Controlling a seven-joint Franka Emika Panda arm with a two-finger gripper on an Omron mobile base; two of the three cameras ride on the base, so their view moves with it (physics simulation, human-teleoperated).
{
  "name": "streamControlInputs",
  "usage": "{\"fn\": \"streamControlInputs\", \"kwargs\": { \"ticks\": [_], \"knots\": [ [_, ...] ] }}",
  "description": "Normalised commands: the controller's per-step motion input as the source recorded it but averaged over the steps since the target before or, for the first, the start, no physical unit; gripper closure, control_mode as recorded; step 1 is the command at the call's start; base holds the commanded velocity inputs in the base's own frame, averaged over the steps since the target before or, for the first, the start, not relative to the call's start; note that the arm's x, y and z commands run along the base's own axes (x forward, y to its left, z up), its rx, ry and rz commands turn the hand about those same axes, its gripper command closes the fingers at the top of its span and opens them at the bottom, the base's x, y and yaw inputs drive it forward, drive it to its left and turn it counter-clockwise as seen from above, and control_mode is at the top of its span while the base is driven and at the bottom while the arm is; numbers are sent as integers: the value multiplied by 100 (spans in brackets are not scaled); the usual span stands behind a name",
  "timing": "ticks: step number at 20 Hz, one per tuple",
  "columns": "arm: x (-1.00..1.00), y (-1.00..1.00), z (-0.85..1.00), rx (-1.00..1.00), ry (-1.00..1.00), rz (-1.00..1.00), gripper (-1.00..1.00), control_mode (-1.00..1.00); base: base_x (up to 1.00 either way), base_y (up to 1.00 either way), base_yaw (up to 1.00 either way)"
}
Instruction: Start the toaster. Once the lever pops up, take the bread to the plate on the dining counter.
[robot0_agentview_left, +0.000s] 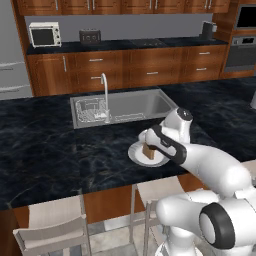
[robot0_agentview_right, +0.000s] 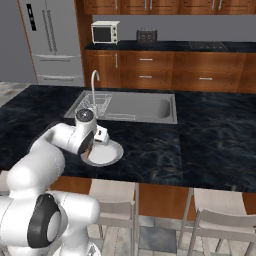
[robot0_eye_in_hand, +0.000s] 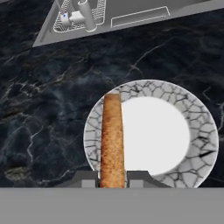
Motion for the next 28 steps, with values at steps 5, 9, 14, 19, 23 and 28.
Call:
{"fn": "streamControlInputs", "kwargs": {
  "ticks": [5, 9, 14, 19, 23, 28],
  "knots": [
    [33, 1, -5, 0, -3, 0, 100, -100, 0, 0, 0],
    [27, 9, 0, 0, -1, 0, 100, -100, 0, 0, 0],
    [3, 12, 0, 0, 0, -1, 100, -100, 0, 0, 0],
    [0, 4, 0, 0, 0, -1, 100, -100, 0, 0, 0],
    [0, 0, -2, 0, 0, 0, 100, -100, 0, 0, 0],
    [0, 0, -13, 0, 0, 0, 100, -100, 0, 0, 0]
  ]
}}
